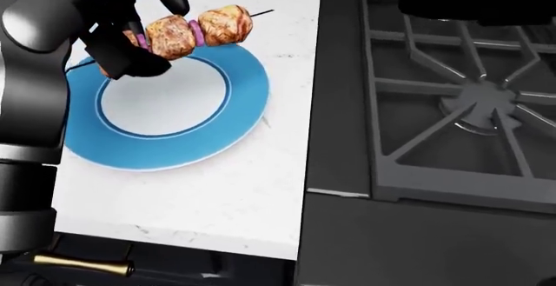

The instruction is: Pick the skewer from the plate and place it in the pan.

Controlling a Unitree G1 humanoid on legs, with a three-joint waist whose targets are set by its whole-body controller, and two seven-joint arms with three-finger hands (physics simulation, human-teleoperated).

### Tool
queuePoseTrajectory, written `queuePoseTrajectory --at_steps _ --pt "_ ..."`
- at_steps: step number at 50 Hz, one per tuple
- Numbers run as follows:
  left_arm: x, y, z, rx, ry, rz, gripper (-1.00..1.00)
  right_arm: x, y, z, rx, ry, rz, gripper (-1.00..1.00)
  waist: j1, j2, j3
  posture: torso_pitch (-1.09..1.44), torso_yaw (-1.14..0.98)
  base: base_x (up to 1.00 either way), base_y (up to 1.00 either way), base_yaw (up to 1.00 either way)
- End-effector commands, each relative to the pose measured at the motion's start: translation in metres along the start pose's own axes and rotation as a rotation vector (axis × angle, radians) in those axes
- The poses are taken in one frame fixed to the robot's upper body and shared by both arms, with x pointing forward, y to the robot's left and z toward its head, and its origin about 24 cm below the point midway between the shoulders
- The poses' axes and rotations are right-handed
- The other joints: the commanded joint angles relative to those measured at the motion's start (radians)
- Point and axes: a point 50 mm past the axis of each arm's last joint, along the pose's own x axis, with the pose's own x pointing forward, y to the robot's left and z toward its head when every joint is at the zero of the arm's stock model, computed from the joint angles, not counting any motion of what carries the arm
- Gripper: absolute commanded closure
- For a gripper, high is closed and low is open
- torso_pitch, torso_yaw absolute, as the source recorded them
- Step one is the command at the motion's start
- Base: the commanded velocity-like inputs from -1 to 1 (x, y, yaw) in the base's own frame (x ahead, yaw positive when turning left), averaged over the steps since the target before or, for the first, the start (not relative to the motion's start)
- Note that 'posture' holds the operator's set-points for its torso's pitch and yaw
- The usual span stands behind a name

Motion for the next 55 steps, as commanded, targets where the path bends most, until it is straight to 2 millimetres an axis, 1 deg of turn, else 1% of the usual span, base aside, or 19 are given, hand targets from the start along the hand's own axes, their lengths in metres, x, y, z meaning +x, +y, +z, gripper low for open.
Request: queuePoseTrajectory --at_steps 1,2,4,7,13,15,17,18,19,20,22,27,35,38,41,44,52,54,55 --pt "-0.0059 0.0179 0.0254 0.026 -0.097 0.076 1.00 -0.0022 -0.0065 0.0138 0.012 -0.082 -0.036 -1.00 -0.003 -0.008 -0.021 0.00 0.00 0.00 0.00 0.00" --pt "-0.0060 0.0178 0.0254 0.025 -0.098 0.077 1.00 -0.0021 -0.0069 0.0133 0.013 -0.081 -0.036 -1.00 -0.001 -0.024 -0.020 0.00 0.00 0.00 0.00 0.00" --pt "-0.0057 0.0175 0.0249 0.025 -0.097 0.077 1.00 -0.0026 -0.0075 0.0152 0.016 -0.084 -0.037 -1.00 0.001 -0.015 -0.035 0.00 0.00 0.00 -0.09 0.00" --pt "-0.0057 0.0179 0.0262 0.026 -0.099 0.077 1.00 -0.0025 -0.0077 0.0149 0.018 -0.085 -0.038 -1.00 -0.008 0.014 -0.028 0.00 0.00 0.00 -0.24 0.00" --pt "-0.0050 0.0163 0.0264 0.025 -0.101 0.074 1.00 -0.0030 -0.0082 0.0154 0.019 -0.088 -0.038 -1.00 -0.013 0.022 -0.040 0.00 0.00 0.00 -0.27 0.00" --pt "-0.0051 0.0155 0.0257 0.024 -0.100 0.073 1.00 -0.0031 -0.0080 0.0154 0.019 -0.089 -0.037 -1.00 -0.010 -0.008 -0.039 0.00 0.00 0.00 -0.23 0.00" --pt "-0.0053 0.0151 0.0256 0.024 -0.100 0.072 1.00 -0.0031 -0.0081 0.0154 0.018 -0.091 -0.038 -1.00 -0.004 -0.068 -0.038 0.00 0.00 -0.07 -0.18 0.00" --pt "-0.0054 0.0149 0.0257 0.024 -0.100 0.072 1.00 -0.0031 -0.0082 0.0151 0.018 -0.091 -0.038 -1.00 -0.015 -0.038 -0.039 0.00 0.00 -0.09 -0.19 0.00" --pt "-0.0051 0.0148 0.0254 0.024 -0.100 0.072 1.00 -0.0031 -0.0080 0.0158 0.018 -0.090 -0.038 -1.00 -0.009 -0.063 -0.034 0.00 0.00 -0.17 -0.18 0.00" --pt "-0.0047 0.0148 0.0254 0.024 -0.100 0.072 1.00 -0.0028 -0.0078 0.0157 0.018 -0.089 -0.038 -1.00 -0.017 -0.064 -0.039 0.00 0.00 -0.25 -0.20 0.00" --pt "-0.0045 0.0151 0.0257 0.024 -0.100 0.071 1.00 -0.0027 -0.0078 0.0156 0.017 -0.088 -0.037 -1.00 -0.015 -0.048 -0.054 0.00 0.00 -0.32 -0.23 0.00" --pt "-0.0042 0.0141 0.0257 0.023 -0.101 0.069 1.00 -0.0026 -0.0080 0.0154 0.019 -0.090 -0.038 -1.00 -0.009 -0.012 -0.041 0.00 0.00 -0.33 -0.23 0.00" --pt "-0.0037 0.0141 0.0268 0.022 -0.104 0.068 1.00 -0.0028 -0.0076 0.0164 0.022 -0.093 -0.037 -1.00 0.000 0.016 -0.049 0.00 0.00 -0.30 -0.15 0.00" --pt "-0.0039 0.0145 0.0274 0.022 -0.105 0.069 1.00 -0.0025 -0.0077 0.0156 0.021 -0.092 -0.037 -1.00 0.000 0.069 -0.049 0.00 0.00 -0.29 -0.15 0.00" --pt "-0.0038 0.0140 0.0276 0.021 -0.105 0.068 1.00 -0.0025 -0.0080 0.0154 0.022 -0.093 -0.037 -1.00 -0.002 0.076 -0.058 0.00 0.00 -0.29 -0.18 0.00" --pt "-0.0040 0.0136 0.0277 0.020 -0.106 0.068 1.00 -0.0028 -0.0085 0.0154 0.024 -0.094 -0.039 -1.00 -0.006 0.063 -0.065 0.00 0.00 -0.30 -0.18 0.00" --pt "-0.0038 0.0136 0.0271 0.019 -0.106 0.069 1.00 -0.0025 -0.0083 0.0158 0.025 -0.095 -0.040 -1.00 -0.004 0.057 -0.045 0.00 0.00 -0.30 -0.53 0.00" --pt "-0.0045 0.0136 0.0273 0.019 -0.107 0.070 1.00 -0.0030 -0.0081 0.0172 0.019 -0.100 -0.042 -1.00 -0.021 0.041 -0.043 0.00 0.00 -0.25 -0.27 -0.27" --pt "-0.0046 0.0139 0.0272 0.018 -0.107 0.071 1.00 -0.0033 -0.0083 0.0169 0.014 -0.102 -0.042 -1.00 -0.017 -0.018 -0.028 0.00 0.00 -0.23 0.00 -0.54"
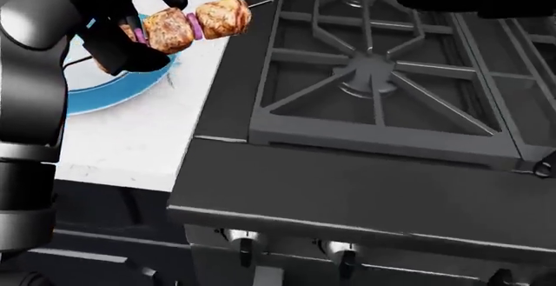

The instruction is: Pick the skewer from the plate and place it in the pan.

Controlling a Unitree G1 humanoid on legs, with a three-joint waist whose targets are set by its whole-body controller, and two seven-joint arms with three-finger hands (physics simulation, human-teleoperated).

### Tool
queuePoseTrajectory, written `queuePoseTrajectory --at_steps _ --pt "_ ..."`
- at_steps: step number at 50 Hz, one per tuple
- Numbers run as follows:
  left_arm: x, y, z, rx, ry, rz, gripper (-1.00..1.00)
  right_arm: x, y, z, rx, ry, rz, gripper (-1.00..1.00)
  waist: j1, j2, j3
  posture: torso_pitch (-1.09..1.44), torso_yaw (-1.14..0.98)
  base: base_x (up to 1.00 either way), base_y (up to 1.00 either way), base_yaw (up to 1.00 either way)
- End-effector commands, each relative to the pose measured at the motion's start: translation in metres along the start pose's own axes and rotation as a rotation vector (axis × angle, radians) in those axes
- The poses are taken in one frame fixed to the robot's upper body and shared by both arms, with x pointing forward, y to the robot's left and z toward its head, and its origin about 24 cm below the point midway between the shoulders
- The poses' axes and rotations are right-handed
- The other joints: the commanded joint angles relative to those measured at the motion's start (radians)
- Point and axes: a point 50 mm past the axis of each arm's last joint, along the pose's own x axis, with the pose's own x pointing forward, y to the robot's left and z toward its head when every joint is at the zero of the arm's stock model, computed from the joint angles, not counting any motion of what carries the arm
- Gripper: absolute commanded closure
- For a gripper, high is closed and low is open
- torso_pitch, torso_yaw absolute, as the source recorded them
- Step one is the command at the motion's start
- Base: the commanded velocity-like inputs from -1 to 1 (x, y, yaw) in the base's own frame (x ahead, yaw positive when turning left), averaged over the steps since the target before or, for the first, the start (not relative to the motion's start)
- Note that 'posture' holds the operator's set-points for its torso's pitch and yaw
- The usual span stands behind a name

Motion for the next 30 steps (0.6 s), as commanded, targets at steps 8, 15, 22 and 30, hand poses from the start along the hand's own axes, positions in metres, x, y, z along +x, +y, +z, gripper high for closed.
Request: queuePoseTrajectory --at_steps 8,15,22,30 --pt "-0.0038 0.0106 0.0250 0.022 -0.098 0.048 1.00 -0.0020 -0.0103 0.0086 0.007 -0.068 -0.055 -1.00 -0.052 -0.020 -0.052 0.00 0.00 -0.22 0.00 -0.90" --pt "-0.0050 0.0113 0.0234 0.021 -0.098 0.050 1.00 -0.0015 -0.0095 0.0079 0.001 -0.073 -0.062 -1.00 0.027 0.092 0.029 0.00 0.00 -0.08 -0.06 -0.43" --pt "-0.0046 0.0138 0.0245 0.020 -0.098 0.053 1.00 -0.0014 -0.0084 0.0072 0.005 -0.084 -0.048 -1.00 -0.011 0.115 -0.029 0.00 0.00 0.00 0.00 0.00" --pt "-0.0054 0.0144 0.0278 0.021 -0.106 0.054 1.00 -0.0052 -0.0082 0.0106 0.020 -0.114 -0.025 -1.00 0.004 0.009 0.001 0.00 0.00 0.00 0.00 0.00"
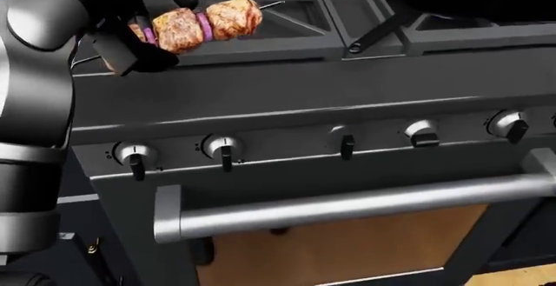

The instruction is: Pick the skewer from the plate and place it in the pan.

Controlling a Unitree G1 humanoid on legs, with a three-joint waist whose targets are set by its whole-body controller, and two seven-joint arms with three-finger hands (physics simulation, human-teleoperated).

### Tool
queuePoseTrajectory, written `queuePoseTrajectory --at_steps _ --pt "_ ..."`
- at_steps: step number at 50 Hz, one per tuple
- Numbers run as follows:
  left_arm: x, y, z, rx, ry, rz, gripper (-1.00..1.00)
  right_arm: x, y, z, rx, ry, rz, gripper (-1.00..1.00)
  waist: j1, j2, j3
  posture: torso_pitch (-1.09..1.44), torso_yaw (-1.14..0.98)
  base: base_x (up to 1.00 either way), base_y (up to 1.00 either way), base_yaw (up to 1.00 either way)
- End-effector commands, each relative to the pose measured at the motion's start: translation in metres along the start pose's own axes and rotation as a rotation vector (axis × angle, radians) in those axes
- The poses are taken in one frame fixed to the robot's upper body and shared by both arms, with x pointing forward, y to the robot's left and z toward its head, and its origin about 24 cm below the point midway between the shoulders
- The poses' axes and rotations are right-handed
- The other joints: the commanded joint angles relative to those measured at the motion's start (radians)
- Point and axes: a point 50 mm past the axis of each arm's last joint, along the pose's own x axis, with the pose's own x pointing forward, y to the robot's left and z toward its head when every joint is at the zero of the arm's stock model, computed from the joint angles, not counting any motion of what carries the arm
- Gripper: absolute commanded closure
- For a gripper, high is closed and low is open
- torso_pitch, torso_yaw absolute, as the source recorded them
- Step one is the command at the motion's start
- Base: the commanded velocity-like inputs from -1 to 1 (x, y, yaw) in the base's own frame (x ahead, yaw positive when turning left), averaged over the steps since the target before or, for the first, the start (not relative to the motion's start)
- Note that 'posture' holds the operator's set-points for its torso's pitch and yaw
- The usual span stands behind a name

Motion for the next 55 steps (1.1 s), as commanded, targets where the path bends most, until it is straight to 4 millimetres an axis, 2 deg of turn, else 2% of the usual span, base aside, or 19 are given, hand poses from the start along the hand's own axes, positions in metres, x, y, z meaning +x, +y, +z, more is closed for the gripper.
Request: queuePoseTrajectory --at_steps 1,2,5,9,16,18,20,21,23,30,32,34,38,43,45,47,48,50,55 --pt "-0.0051 0.0200 0.0215 0.021 -0.077 0.073 1.00 -0.0010 -0.0045 0.0125 0.008 -0.064 -0.022 -1.00 0.001 -0.001 -0.028 0.00 0.00 0.00 0.00 0.00" --pt "-0.0049 0.0197 0.0214 0.021 -0.077 0.073 1.00 -0.0009 -0.0042 0.0127 0.009 -0.067 -0.020 -1.00 -0.006 0.001 -0.052 0.00 0.00 0.08 0.00 0.00" --pt "-0.0043 0.0196 0.0211 0.020 -0.079 0.073 1.00 -0.0002 -0.0032 0.0111 0.006 -0.066 -0.017 -1.00 -0.010 0.020 -0.039 0.00 0.00 0.09 0.00 0.00" --pt "-0.0042 0.0196 0.0203 0.017 -0.079 0.074 1.00 0.0003 -0.0027 0.0097 0.004 -0.064 -0.015 -1.00 -0.022 0.095 -0.049 0.00 0.00 0.10 0.00 0.00" --pt "-0.0049 0.0208 0.0205 0.016 -0.080 0.079 1.00 -0.0002 -0.0031 0.0102 0.005 -0.066 -0.016 -1.00 -0.025 0.041 -0.040 0.00 0.00 0.09 0.00 0.00" --pt "-0.0050 0.0209 0.0209 0.016 -0.081 0.078 1.00 -0.0001 -0.0030 0.0103 0.002 -0.067 -0.016 -1.00 -0.020 0.010 -0.036 0.00 0.00 0.12 0.00 0.00" --pt "-0.0051 0.0206 0.0206 0.015 -0.081 0.078 1.00 0.0001 -0.0029 0.0089 0.002 -0.066 -0.015 -1.00 -0.016 -0.055 -0.046 0.00 0.00 0.18 0.00 0.00" --pt "-0.0050 0.0205 0.0203 0.015 -0.081 0.078 1.00 0.0001 -0.0027 0.0095 0.002 -0.065 -0.015 -1.00 -0.020 -0.027 -0.034 0.00 0.00 0.20 0.00 0.00" --pt "-0.0051 0.0205 0.0206 0.016 -0.081 0.079 1.00 0.0001 -0.0029 0.0092 0.002 -0.065 -0.015 -1.00 -0.015 -0.032 -0.029 0.00 0.00 0.26 0.00 0.00" --pt "-0.0056 0.0201 0.0214 0.016 -0.083 0.077 1.00 -0.0008 -0.0035 0.0105 0.002 -0.069 -0.016 -1.00 -0.018 0.029 -0.026 0.00 0.00 0.28 0.00 0.00" --pt "-0.0058 0.0207 0.0214 0.015 -0.083 0.078 1.00 -0.0003 -0.0028 0.0099 0.001 -0.067 -0.015 -1.00 -0.025 0.060 -0.027 0.00 0.00 0.27 0.00 0.00" --pt "-0.0057 0.0203 0.0205 0.014 -0.082 0.077 1.00 -0.0003 -0.0023 0.0103 0.000 -0.066 -0.014 -1.00 -0.031 0.117 -0.041 0.00 0.00 0.28 0.00 0.00" --pt "-0.0053 0.0198 0.0192 0.013 -0.081 0.077 1.00 0.0003 -0.0017 0.0080 -0.001 -0.062 -0.011 -1.00 -0.027 0.096 -0.038 0.00 0.00 0.27 0.00 0.00" --pt "-0.0053 0.0210 0.0202 0.014 -0.082 0.079 1.00 0.0000 -0.0016 0.0084 0.000 -0.063 -0.011 -1.00 -0.018 0.048 -0.036 0.00 0.00 0.27 0.00 0.00" --pt "-0.0052 0.0214 0.0211 0.014 -0.084 0.079 1.00 0.0002 -0.0015 0.0081 0.001 -0.062 -0.011 -1.00 -0.010 0.016 -0.039 0.00 0.00 0.27 0.00 0.00" --pt "-0.0049 0.0213 0.0215 0.014 -0.085 0.078 1.00 0.0001 -0.0017 0.0084 0.001 -0.063 -0.011 -1.00 -0.003 -0.041 -0.054 0.00 0.00 0.27 0.00 0.00" --pt "-0.0049 0.0213 0.0218 0.014 -0.085 0.078 1.00 -0.0001 -0.0019 0.0084 0.001 -0.063 -0.012 -1.00 -0.010 -0.013 -0.048 0.00 0.00 0.27 0.00 0.00" --pt "-0.0051 0.0212 0.0224 0.014 -0.087 0.078 1.00 -0.0002 -0.0018 0.0088 0.001 -0.064 -0.011 -1.00 -0.011 -0.034 -0.035 0.00 0.00 0.27 0.00 0.00" --pt "-0.0057 0.0208 0.0234 0.014 -0.088 0.079 1.00 -0.0008 -0.0028 0.0097 0.002 -0.066 -0.013 -1.00 -0.023 0.012 -0.032 0.00 0.00 0.28 0.00 0.00"
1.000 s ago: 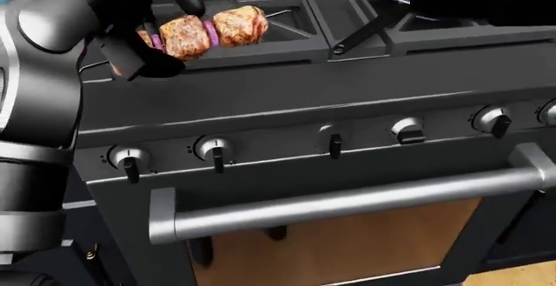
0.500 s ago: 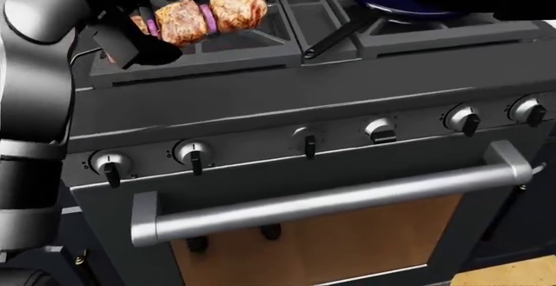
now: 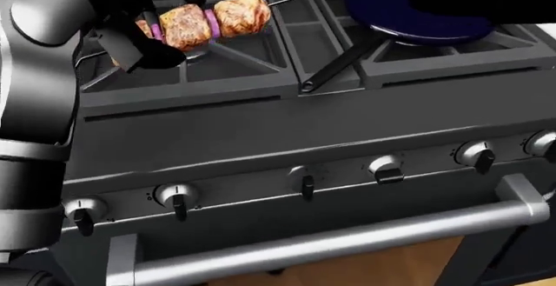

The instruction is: Pick the skewer from the plate and place it in the pan.

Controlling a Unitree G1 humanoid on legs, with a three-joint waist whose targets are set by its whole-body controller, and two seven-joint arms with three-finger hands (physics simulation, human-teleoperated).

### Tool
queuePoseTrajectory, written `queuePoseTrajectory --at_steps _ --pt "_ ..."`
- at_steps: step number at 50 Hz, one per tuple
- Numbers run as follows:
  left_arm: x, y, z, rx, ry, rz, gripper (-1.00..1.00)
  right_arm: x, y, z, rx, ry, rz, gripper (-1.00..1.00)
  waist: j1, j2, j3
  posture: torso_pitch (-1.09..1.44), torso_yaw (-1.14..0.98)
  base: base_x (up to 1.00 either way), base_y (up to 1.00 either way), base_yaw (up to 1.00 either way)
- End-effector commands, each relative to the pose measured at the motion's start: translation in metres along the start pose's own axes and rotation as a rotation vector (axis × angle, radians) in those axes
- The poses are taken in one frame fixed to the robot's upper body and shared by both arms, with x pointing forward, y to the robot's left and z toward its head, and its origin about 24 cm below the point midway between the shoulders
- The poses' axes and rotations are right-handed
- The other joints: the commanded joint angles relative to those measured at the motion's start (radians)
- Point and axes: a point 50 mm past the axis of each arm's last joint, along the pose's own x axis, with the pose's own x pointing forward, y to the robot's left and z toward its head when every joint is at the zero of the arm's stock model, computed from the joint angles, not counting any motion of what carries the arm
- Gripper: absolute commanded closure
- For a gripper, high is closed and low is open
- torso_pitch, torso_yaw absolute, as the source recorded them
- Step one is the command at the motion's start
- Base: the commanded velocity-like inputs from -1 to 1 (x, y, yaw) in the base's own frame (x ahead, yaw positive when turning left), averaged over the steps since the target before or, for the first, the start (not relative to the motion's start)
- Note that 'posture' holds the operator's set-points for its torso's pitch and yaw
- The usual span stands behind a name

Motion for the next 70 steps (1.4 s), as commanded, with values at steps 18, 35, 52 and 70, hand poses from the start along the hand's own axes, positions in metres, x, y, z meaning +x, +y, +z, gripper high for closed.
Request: queuePoseTrajectory --at_steps 18,35,52,70 --pt "-0.006 0.022 0.018 0.018 -0.064 0.093 1.00 -0.001 0.001 0.015 -0.001 -0.058 0.003 -1.00 0.009 0.023 -0.051 0.00 0.00 0.08 -0.06 0.00" --pt "-0.006 0.025 0.022 0.021 -0.069 0.094 1.00 -0.001 0.001 0.014 0.001 -0.057 0.005 -1.00 0.016 -0.001 -0.044 0.00 0.00 0.00 -0.21 0.00" --pt "-0.008 0.025 0.024 0.021 -0.074 0.094 1.00 -0.002 0.001 0.015 0.001 -0.058 0.004 -1.00 0.009 0.003 -0.049 0.00 0.00 0.00 -0.21 0.00" --pt "-0.008 0.027 0.026 0.021 -0.076 0.097 1.00 -0.002 0.001 0.015 -0.001 -0.059 0.005 -1.00 0.017 0.060 -0.050 0.00 0.00 0.00 -0.20 0.00"
